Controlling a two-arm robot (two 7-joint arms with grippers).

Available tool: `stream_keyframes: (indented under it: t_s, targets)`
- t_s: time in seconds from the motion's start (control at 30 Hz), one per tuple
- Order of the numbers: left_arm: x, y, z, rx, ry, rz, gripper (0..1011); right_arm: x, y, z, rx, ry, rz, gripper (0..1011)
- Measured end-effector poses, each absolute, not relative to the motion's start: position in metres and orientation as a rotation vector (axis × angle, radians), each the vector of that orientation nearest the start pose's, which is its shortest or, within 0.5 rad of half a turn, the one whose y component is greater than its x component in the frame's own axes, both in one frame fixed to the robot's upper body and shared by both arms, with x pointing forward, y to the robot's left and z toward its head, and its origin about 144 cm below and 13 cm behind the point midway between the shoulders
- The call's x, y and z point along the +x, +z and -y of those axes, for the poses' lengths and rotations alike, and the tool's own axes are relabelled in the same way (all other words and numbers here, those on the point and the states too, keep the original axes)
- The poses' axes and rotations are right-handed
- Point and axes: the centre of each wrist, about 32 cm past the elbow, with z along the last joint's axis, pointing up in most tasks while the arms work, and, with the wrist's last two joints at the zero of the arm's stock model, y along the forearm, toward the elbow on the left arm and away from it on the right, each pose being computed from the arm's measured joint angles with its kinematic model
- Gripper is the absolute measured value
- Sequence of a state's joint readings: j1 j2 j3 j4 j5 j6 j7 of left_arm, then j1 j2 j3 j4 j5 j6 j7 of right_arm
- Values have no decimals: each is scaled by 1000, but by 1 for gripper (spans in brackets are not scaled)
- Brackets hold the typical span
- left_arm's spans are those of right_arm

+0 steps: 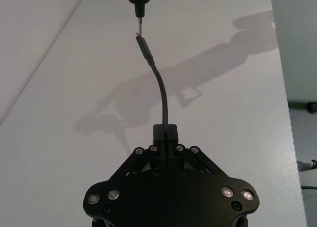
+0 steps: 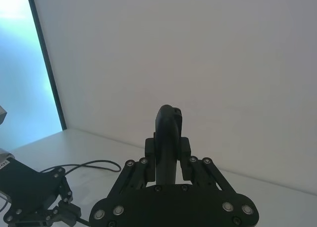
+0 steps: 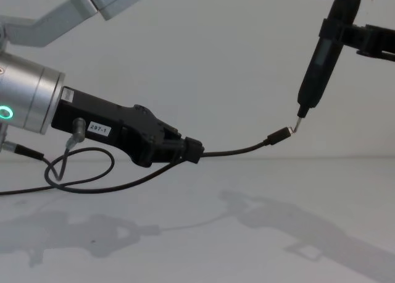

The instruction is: Pick up the data cable with the one hand.

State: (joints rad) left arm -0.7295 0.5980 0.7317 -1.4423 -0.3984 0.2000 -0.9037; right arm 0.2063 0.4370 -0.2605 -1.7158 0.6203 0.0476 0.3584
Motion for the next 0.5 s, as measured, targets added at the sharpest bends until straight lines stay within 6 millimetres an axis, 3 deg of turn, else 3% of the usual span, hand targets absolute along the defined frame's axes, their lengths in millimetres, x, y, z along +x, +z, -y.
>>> stream_keyframes:
  t_s: [0.5]
  targets:
    - [580, 1300, -240, 424, 242, 204, 37, 495, 1245, 259, 235, -883, 35, 279]
